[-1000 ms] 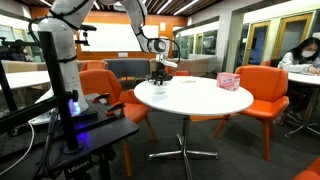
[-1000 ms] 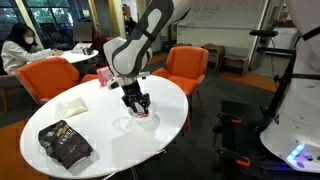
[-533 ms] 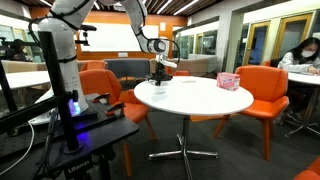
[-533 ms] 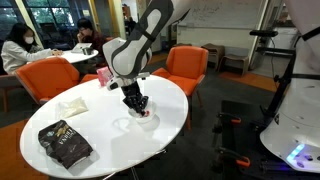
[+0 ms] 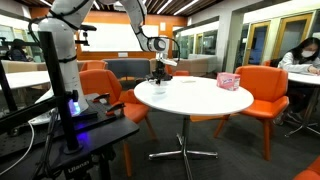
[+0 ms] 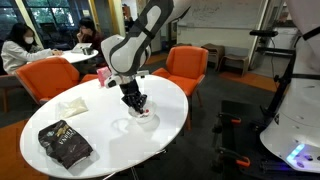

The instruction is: Get the marker from the white bowl and put it on the table

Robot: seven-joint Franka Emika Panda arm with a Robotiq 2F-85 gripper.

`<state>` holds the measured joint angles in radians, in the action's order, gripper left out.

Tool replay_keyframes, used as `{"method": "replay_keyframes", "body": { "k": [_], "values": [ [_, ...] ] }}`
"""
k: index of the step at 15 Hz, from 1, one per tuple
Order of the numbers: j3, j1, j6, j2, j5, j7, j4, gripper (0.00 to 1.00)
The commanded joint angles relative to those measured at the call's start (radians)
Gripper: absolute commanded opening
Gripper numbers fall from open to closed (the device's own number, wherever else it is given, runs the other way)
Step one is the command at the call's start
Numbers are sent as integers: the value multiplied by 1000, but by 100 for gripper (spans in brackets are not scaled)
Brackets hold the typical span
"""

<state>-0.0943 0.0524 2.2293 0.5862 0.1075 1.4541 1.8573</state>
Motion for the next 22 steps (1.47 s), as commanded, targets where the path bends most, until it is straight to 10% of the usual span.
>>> {"method": "replay_keyframes", "body": {
  "k": [1,9,22],
  "values": [
    [-4,-4,-50,-72,24,-49,24,5],
    [55,-11,-206,-176,39,-344,-49,5],
    [130,107,-250,176,67,-609,-434,5]
  ]
}}
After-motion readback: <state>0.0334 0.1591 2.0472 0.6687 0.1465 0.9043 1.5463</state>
